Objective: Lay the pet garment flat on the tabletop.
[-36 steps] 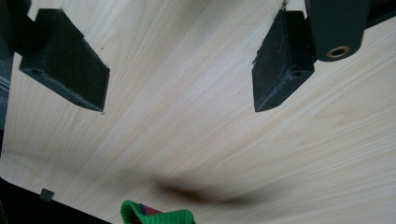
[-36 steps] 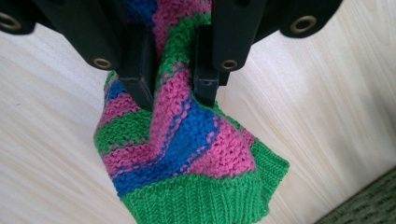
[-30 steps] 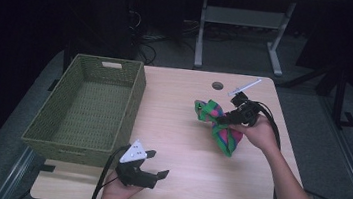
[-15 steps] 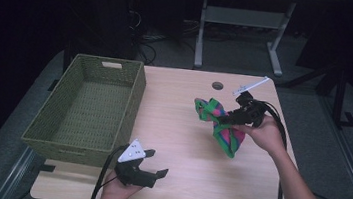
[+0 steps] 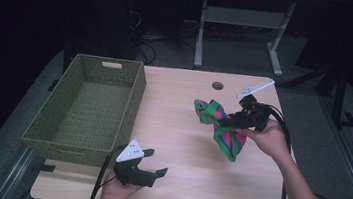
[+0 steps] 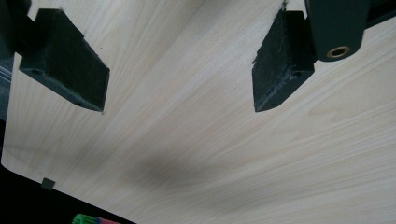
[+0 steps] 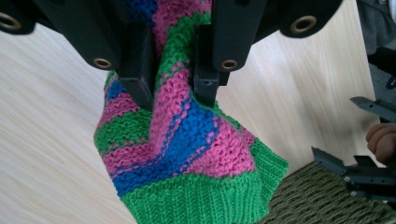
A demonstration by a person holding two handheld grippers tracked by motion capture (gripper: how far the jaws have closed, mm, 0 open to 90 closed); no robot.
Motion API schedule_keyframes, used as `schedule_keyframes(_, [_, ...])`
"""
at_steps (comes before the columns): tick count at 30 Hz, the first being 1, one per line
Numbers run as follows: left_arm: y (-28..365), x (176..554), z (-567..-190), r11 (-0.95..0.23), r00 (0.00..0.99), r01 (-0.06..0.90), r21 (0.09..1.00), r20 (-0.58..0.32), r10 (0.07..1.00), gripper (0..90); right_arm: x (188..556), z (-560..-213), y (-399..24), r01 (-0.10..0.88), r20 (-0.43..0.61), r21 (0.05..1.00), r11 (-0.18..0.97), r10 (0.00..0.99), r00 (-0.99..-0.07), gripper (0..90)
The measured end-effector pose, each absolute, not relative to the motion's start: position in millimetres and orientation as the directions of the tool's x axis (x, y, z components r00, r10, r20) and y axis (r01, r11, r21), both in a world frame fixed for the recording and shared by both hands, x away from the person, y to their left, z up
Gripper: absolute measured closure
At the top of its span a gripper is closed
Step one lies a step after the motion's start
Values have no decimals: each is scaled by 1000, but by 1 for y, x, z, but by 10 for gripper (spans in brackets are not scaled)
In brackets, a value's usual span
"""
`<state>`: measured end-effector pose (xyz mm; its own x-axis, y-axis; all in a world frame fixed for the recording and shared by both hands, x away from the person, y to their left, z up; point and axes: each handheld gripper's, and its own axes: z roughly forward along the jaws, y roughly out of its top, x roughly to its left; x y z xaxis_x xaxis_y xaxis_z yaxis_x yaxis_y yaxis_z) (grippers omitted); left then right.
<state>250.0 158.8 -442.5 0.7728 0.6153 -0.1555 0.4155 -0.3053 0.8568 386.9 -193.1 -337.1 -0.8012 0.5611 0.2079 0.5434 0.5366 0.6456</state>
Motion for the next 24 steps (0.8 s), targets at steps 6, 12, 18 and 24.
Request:
schedule_keyframes(6, [159,249,-442,-302,774,412,859,-155,615,187,374,-340,-190,514,197,663,544,536,-821,723])
schedule_keyframes(12, [160,249,-442,-298,770,412,861,-155,618,187,364,-353,-183,510,201,648,566,519,-831,722])
schedule_keyframes(18, [161,249,-441,-296,769,411,862,-153,621,187,356,-365,-181,507,192,636,582,516,-835,722])
schedule_keyframes(24, [160,248,-441,-296,768,411,862,-153,621,187,346,-373,-177,500,200,635,590,500,-843,722])
